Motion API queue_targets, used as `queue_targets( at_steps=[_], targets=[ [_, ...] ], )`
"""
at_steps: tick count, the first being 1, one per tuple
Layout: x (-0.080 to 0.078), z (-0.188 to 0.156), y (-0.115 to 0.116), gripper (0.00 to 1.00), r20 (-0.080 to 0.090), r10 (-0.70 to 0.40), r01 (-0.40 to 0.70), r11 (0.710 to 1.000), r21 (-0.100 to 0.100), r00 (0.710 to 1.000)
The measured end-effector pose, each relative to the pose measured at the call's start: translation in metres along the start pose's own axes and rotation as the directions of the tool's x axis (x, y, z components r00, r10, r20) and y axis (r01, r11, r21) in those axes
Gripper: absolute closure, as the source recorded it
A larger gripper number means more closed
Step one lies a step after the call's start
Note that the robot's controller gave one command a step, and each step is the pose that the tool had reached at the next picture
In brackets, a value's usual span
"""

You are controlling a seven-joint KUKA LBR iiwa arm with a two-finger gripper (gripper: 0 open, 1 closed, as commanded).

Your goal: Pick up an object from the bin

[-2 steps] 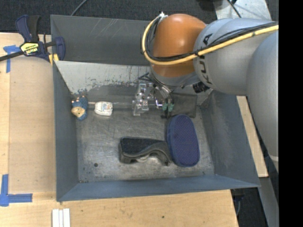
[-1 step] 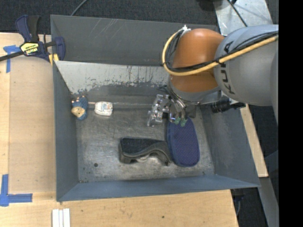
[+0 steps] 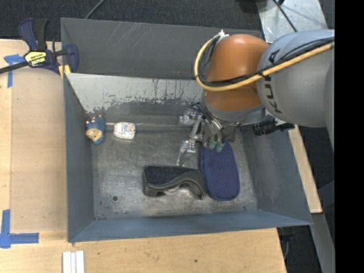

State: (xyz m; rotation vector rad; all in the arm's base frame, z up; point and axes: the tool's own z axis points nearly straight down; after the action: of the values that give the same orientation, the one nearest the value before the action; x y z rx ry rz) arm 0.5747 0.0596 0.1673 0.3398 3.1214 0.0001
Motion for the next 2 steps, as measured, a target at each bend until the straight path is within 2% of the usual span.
queue_targets(
  at_steps=[1,2],
  targets=[
    [0.03,0.046,-0.007,0.0,0.019,-0.09,0.091,0.996,-0.006,0.996],
    [0.082,0.061,0.012,0.0,0.017,-0.393,0.393,0.92,0.0,0.919]
  ],
)
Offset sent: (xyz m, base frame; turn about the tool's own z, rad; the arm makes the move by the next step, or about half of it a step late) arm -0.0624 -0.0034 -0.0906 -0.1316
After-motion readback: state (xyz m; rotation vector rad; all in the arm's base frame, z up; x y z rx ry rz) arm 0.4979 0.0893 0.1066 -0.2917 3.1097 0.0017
